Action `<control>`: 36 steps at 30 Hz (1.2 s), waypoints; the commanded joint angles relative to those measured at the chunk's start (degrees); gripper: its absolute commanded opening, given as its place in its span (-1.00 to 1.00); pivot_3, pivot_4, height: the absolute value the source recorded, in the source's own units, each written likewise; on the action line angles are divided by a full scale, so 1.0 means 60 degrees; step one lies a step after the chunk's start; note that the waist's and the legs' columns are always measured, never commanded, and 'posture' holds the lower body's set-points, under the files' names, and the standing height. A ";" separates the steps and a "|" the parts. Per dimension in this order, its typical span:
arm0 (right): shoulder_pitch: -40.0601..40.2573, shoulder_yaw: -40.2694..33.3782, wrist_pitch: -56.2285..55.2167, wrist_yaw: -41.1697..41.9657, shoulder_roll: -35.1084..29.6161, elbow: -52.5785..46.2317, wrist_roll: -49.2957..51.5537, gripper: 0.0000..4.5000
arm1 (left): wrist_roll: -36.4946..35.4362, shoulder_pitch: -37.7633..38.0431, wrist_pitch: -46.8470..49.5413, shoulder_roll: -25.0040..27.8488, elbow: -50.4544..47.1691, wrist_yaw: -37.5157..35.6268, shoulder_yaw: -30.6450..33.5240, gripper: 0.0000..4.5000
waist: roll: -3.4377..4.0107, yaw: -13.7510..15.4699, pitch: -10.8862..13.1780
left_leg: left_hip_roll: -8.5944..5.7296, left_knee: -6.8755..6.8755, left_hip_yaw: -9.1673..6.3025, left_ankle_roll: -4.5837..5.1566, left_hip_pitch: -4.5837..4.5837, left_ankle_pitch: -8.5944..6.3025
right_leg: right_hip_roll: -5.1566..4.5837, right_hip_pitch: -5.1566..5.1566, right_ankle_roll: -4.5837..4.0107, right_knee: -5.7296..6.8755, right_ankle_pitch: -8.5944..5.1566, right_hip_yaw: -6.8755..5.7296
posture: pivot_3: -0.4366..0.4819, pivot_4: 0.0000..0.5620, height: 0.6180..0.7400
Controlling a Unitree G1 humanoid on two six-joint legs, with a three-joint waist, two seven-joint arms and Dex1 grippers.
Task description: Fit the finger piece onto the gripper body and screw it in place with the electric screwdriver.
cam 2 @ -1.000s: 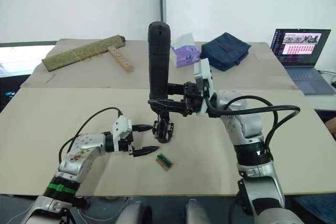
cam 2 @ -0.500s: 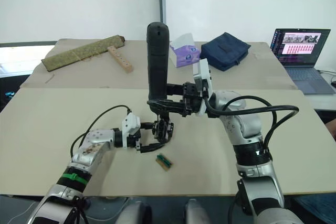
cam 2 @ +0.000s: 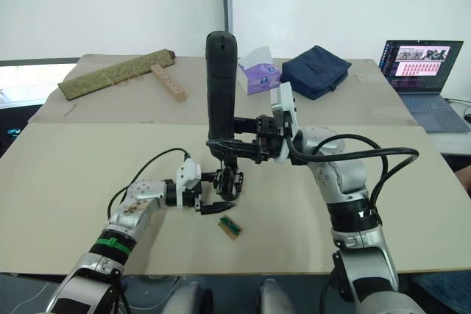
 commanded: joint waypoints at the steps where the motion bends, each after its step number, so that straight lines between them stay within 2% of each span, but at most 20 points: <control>1: -0.0156 -0.0090 -0.0226 -0.0034 -0.0072 -0.0293 0.0003 -0.14 | 0.0245 -0.0244 -0.0257 -0.0022 0.0117 0.0003 -0.0115 0.39 | 0.0000 0.0004 0.0000 | 0.0000 0.0000 -0.0001 0.0000 -0.0001 0.0000 | 0.0000 0.0000 0.0000 0.0000 0.0000 0.0000 | -0.05 -0.47 1.00; 3: -0.0149 -0.0063 -0.0220 -0.0039 -0.0072 -0.0294 -0.0010 -0.14 | 0.0383 -0.0259 -0.0341 -0.0025 0.0233 0.0054 -0.0150 0.01 | 0.0000 0.0007 0.0000 | -0.0002 0.0000 -0.0001 0.0000 0.0000 0.0000 | 0.0000 0.0002 0.0001 -0.0001 0.0000 0.0000 | -0.05 -0.47 1.00; 36: 0.0898 0.1224 0.0415 -0.0790 -0.0565 -0.0306 -0.0869 -0.14 | 0.0769 -0.0023 -0.0342 -0.0186 0.0247 0.0371 -0.0329 0.01 | 0.0004 0.0028 -0.0116 | -0.0002 0.0000 -0.0003 0.0000 0.0031 -0.0001 | -0.0003 0.0037 0.0003 -0.0007 0.0000 0.0000 | -0.05 -0.47 1.00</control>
